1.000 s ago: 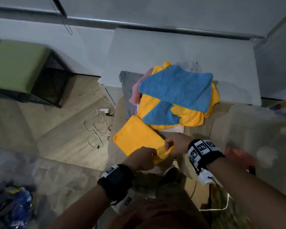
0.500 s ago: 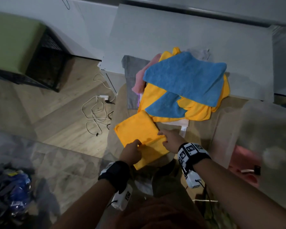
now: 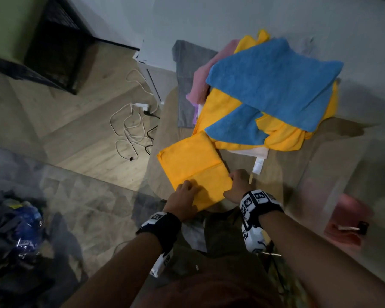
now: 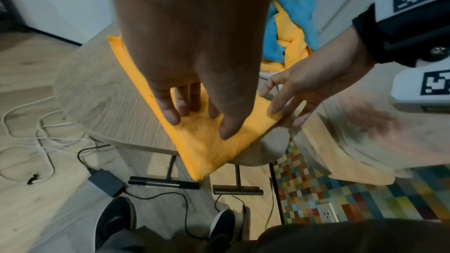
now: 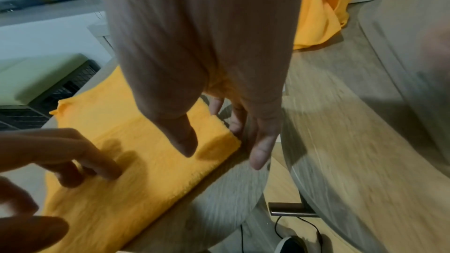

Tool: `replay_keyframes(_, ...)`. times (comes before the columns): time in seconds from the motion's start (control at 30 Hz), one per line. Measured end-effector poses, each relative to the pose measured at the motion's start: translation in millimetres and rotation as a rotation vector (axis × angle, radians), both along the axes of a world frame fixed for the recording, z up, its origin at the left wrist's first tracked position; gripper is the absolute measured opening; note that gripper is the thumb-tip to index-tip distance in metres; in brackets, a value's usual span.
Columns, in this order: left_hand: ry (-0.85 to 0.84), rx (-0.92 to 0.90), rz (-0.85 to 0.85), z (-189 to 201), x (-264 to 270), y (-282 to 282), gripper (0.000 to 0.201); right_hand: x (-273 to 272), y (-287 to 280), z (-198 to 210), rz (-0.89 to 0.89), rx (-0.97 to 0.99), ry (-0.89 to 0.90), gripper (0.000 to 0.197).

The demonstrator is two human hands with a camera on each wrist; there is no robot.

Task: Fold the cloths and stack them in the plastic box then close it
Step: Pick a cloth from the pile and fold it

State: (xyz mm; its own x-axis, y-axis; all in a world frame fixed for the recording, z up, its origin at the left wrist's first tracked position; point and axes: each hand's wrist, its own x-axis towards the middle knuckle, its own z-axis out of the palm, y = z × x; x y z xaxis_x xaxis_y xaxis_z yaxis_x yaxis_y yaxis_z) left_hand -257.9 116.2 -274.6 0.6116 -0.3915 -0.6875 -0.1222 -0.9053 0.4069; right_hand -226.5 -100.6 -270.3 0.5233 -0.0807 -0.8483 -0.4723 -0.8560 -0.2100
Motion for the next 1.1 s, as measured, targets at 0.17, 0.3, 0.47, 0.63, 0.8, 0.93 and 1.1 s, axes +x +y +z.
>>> replay_keyframes(0.17, -0.087, 0.106, -0.123, -8.4, -4.1, -1.9, 0.093, 0.0, -0.6, 2.6, -0.132, 0.083, -0.048, 0.041)
replay_keyframes(0.3, -0.198, 0.283, -0.291, -5.4, -14.1, -9.1, 0.090, 5.7, 3.3, 18.4, -0.448, 0.289, 0.016, 0.033)
replay_keyframes(0.47, -0.179, 0.247, -0.190, 1.6, 9.9, -15.6, 0.044, 12.9, -2.0, 24.8, -0.635, 0.388, 0.098, 0.021)
replay_keyframes(0.63, 0.098, 0.100, -0.035, 13.3, 51.6, -0.9, 0.043, 9.5, -16.9, 31.8, -0.125, 0.254, -0.056, 0.034)
replay_keyframes(0.8, 0.220, 0.107, -0.051, 24.1, 69.7, 18.3, 0.050, 17.2, -14.7, 49.7, 0.139, 0.221, -0.128, 0.032)
replay_keyframes(0.93, 0.125, 0.053, 0.152, 28.6, 78.6, 38.5, 0.039, 39.8, 5.2, 60.6, 0.072, 0.249, -0.290, 0.010)
replay_keyframes(1.1, 0.034, 0.013, 0.577, 24.8, 89.9, 57.2, 0.037, 75.0, 40.3, 44.5, 0.033, 0.168, -0.292, 0.046)
